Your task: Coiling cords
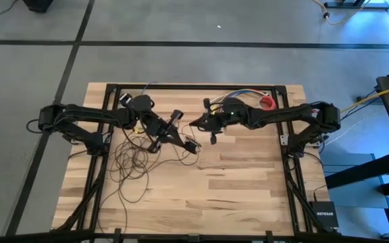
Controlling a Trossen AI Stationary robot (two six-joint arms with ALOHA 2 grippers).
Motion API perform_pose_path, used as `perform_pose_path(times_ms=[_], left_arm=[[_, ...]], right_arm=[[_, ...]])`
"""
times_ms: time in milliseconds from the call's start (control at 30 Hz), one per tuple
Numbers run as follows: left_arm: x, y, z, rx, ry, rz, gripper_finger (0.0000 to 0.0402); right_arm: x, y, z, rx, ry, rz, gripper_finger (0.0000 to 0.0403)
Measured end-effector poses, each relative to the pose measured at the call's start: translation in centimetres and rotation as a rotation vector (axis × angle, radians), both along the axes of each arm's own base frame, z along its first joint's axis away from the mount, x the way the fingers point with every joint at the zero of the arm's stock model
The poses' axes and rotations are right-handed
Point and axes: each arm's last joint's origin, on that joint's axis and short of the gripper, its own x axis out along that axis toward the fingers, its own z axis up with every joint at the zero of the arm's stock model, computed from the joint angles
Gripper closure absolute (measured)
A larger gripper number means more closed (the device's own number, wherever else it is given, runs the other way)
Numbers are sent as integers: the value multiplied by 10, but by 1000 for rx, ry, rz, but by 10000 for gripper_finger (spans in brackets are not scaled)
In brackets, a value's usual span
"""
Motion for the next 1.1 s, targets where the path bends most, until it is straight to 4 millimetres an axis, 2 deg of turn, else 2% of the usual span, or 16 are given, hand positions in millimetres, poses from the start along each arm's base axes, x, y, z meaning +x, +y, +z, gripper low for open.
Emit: perform_pose_path(times_ms=[233, 467, 1100], left_arm=[[9, 0, -16, -31, 86, -27, 400], [14, 3, -25, -64, 145, -18, 400], [13, 15, -26, -154, 232, 82, 400]], right_arm=[[7, -6, 23, -59, -55, 10, 402], [11, -6, 34, -143, -21, 47, 402], [17, -8, 66, -325, 52, 48, 402]])
